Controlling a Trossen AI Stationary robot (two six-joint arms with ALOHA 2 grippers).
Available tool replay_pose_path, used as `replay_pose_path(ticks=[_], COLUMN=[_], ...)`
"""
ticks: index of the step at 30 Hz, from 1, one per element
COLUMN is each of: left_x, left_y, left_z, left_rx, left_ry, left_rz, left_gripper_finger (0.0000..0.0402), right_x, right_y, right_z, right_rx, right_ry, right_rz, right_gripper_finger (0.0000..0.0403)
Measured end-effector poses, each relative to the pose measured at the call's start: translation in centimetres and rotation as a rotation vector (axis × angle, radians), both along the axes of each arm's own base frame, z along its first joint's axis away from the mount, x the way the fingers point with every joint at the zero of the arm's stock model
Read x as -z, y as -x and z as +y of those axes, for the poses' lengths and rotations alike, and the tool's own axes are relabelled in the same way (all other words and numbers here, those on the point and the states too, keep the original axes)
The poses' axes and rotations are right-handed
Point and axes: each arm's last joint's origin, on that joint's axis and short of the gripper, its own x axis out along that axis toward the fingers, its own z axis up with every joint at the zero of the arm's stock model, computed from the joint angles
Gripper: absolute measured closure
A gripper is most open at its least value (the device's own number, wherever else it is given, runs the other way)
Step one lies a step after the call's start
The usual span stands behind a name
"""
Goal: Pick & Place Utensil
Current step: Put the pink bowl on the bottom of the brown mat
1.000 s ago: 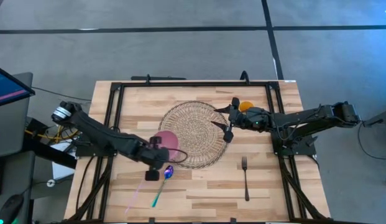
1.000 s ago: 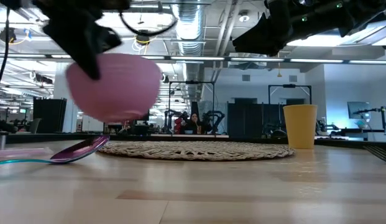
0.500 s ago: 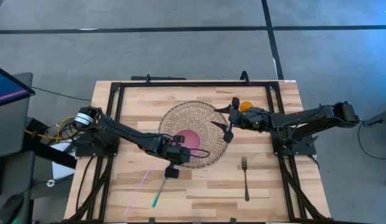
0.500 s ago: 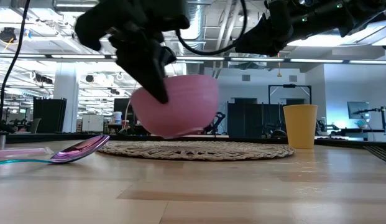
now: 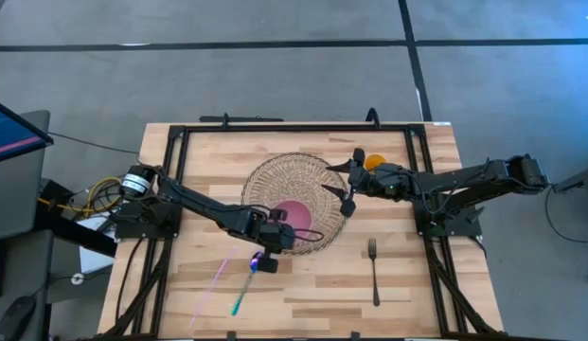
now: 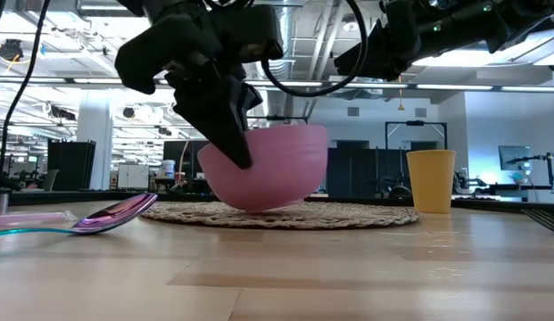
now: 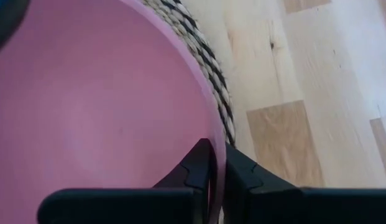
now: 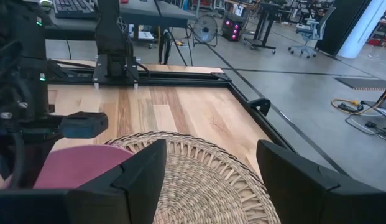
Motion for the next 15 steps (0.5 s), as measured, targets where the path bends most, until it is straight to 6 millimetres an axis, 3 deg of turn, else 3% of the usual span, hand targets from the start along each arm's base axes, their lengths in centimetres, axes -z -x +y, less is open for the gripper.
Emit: replay_pose_path(ticks=[7, 15], left_x=[-0.08, -0.15], left_y=[-0.11, -0.21], left_z=[0.08, 0.07], left_rx=[0.003, 0.000], left_ry=[-0.049, -0.049], left_rz=[-0.022, -0.037], left_gripper_finger=[0.0361, 0.0297], right_x=[0.01, 0.01], right_y=[0.00, 0.00], right_z=[0.00, 0.00], right_rx=[0.000, 0.000], right_ry=[0.000, 0.000], right_rz=[0.001, 0.001], right_gripper_finger=[0.0159, 0.0159])
